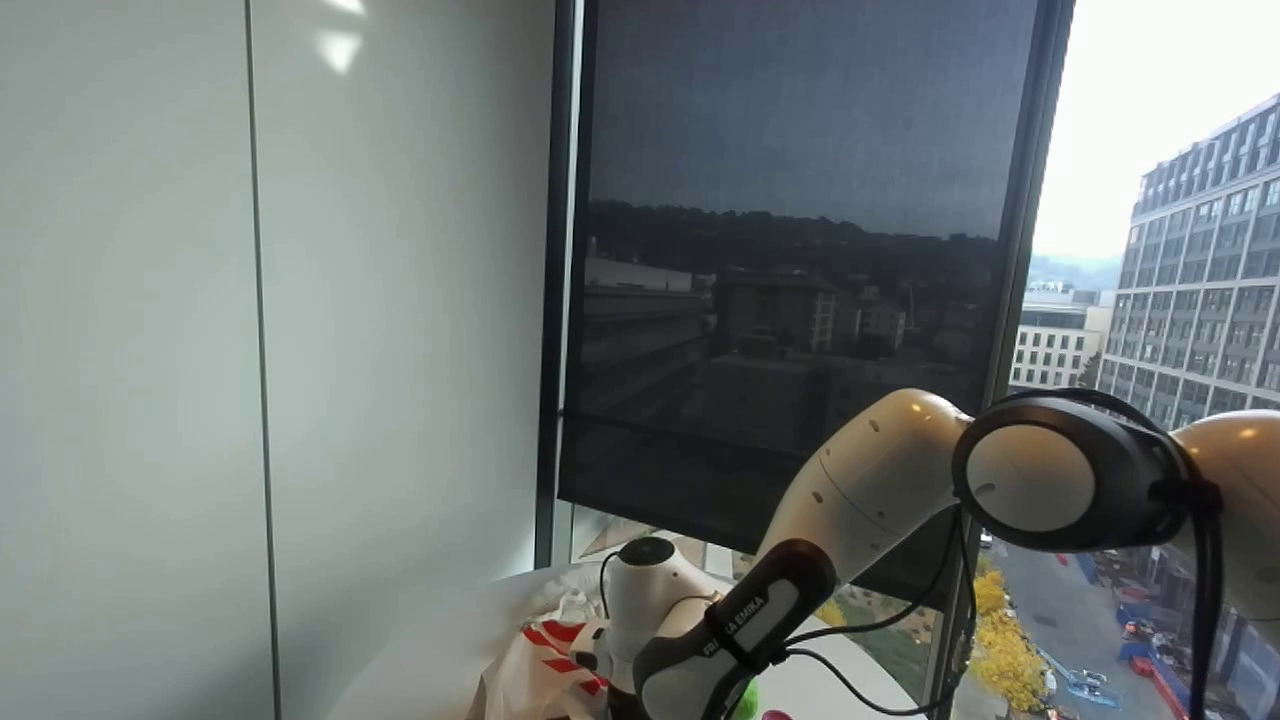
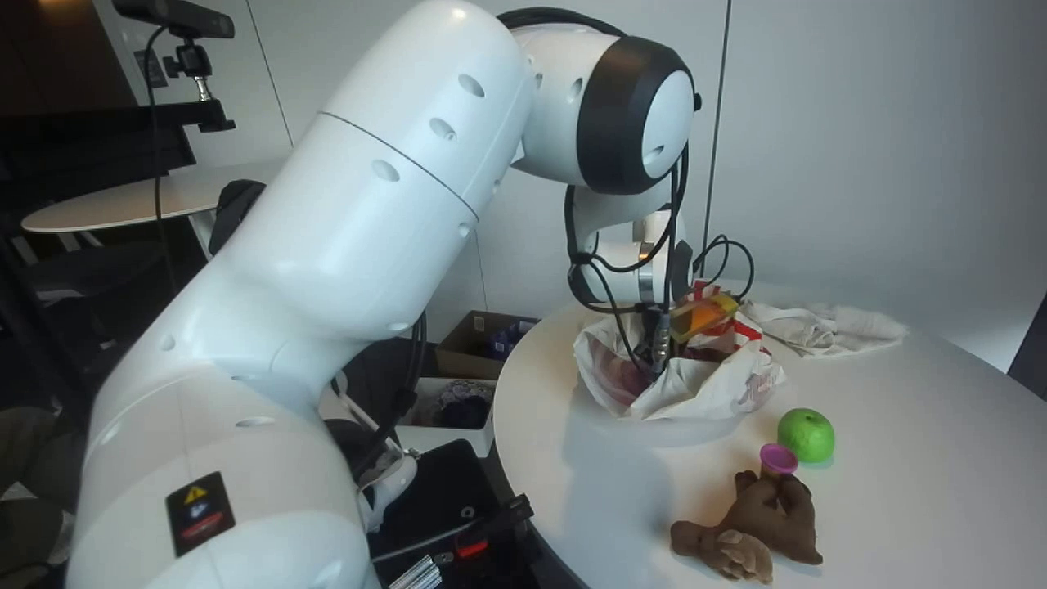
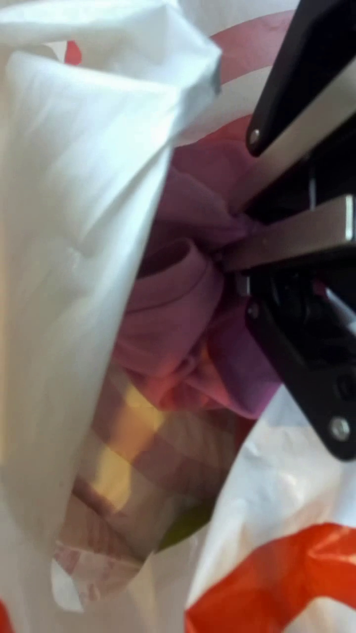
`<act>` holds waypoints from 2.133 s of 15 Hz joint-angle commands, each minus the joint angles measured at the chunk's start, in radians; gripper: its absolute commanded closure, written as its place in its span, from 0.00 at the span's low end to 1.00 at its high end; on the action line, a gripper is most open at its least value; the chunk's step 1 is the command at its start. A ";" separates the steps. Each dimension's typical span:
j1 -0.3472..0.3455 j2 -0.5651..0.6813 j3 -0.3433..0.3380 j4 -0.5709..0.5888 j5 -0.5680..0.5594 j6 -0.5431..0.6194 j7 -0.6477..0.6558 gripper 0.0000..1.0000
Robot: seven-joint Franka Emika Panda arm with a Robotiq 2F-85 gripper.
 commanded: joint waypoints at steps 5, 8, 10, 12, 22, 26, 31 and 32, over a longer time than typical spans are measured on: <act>0.000 -0.135 0.023 0.036 0.092 -0.353 0.016 0.92; -0.005 -0.163 0.033 0.091 0.149 -0.512 0.027 0.92; -0.021 -0.194 0.049 0.104 0.186 -0.523 0.015 0.90; -0.010 -0.247 0.027 0.074 0.156 -0.407 0.084 0.90; 0.000 -0.431 -0.063 -0.046 -0.040 -0.263 0.305 0.91; -0.008 -0.405 -0.073 -0.050 -0.083 -0.403 0.311 0.91; -0.014 -0.469 -0.087 -0.086 -0.143 -0.388 0.402 0.92; -0.018 -0.493 -0.091 -0.098 -0.161 -0.377 0.440 0.92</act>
